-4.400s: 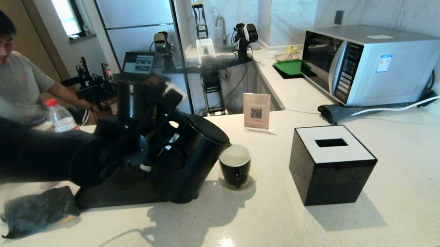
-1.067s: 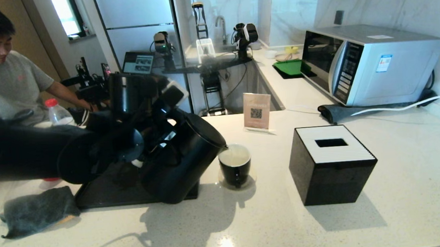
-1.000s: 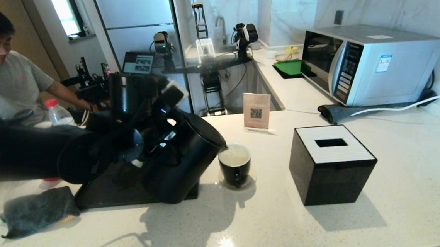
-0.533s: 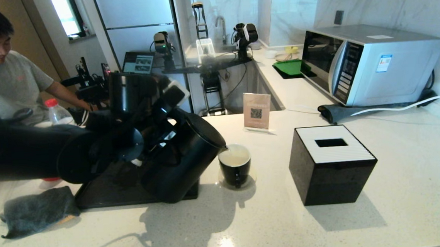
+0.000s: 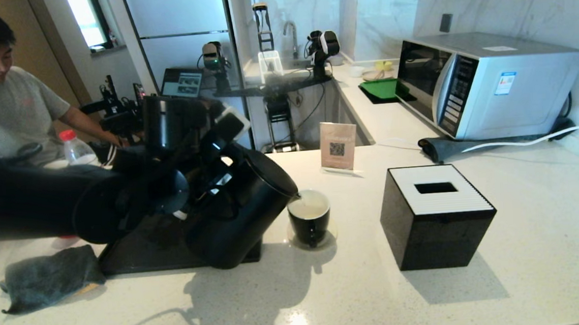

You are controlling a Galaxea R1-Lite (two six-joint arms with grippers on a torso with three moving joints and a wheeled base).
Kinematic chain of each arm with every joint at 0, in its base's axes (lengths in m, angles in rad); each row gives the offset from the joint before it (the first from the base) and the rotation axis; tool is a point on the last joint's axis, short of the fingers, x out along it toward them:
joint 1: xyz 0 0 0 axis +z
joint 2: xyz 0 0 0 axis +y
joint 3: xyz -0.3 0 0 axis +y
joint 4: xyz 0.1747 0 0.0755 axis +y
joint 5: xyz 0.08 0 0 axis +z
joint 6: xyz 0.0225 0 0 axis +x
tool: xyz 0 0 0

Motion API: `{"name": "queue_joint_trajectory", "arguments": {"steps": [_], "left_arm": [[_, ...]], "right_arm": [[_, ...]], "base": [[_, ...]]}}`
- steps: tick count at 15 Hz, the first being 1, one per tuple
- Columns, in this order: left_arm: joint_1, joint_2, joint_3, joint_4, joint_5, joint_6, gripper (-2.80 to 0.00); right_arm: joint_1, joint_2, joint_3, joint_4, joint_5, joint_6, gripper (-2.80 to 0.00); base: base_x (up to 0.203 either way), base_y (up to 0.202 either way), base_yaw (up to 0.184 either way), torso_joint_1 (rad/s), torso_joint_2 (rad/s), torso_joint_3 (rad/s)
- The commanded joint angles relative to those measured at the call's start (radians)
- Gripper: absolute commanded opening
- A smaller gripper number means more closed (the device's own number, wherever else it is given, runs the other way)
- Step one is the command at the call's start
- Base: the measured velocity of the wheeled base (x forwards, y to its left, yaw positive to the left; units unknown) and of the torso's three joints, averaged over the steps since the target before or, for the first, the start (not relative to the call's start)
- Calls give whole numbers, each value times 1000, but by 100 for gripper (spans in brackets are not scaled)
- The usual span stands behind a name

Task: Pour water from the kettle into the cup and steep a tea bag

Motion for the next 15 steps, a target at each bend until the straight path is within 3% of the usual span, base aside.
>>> {"name": "queue_joint_trajectory", "arguments": {"steps": [1,11,15], "left_arm": [[-1,-2,5,-2,3,3,-280],[-1,1,7,-11,0,-2,-280],[-2,1,8,-16,-1,-51,-280]], "right_arm": [[0,1,0,0,0,-1,-280],[0,1,0,0,0,-1,-280],[0,1,0,0,0,-1,-280]], "base": [[0,0,0,0,0,0],[0,0,0,0,0,0],[0,0,0,0,0,0]]}}
